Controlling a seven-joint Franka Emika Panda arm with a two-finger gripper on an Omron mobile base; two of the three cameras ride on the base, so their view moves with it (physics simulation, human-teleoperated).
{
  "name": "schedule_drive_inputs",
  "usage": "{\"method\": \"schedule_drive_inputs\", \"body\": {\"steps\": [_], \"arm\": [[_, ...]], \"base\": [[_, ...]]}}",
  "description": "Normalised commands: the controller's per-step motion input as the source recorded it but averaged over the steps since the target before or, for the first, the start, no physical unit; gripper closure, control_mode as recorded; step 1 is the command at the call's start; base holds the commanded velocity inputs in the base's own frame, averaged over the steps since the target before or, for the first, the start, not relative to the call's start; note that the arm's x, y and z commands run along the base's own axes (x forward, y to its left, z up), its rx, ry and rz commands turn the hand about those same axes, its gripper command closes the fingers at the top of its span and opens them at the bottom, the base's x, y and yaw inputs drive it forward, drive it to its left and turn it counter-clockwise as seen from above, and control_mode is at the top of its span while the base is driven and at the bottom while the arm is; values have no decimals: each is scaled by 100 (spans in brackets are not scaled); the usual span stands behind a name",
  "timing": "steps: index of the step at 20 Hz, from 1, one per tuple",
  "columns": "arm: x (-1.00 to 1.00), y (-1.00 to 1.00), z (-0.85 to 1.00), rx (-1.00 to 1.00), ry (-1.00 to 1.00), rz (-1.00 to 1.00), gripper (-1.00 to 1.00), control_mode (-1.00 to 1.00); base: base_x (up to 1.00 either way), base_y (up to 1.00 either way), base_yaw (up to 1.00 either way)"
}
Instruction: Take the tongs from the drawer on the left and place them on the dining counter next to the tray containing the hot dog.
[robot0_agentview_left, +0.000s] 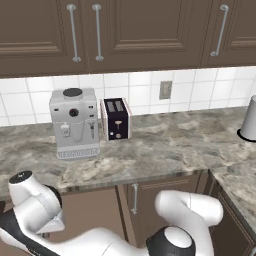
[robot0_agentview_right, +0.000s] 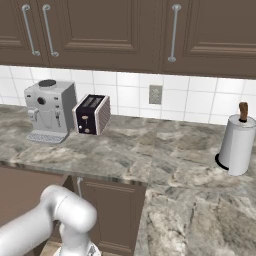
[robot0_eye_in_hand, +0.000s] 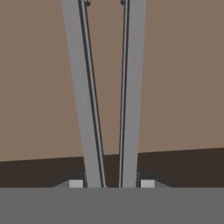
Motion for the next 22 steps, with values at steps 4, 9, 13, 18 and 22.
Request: {"method": "schedule_drive_inputs", "body": {"steps": [4,9,13,18,22], "arm": [[0,-28,57,4,0,0,100,-100],[0,-36,31,9,0,0,100,-100],[0,-40,28,4,-6,0,100,-100],[0,-41,37,0,-11,1,100,-100],[0,-47,48,0,-10,1,100,-100]], "base": [[0,0,0],[0,0,0],[0,0,0],[0,0,0],[0,0,0]]}}
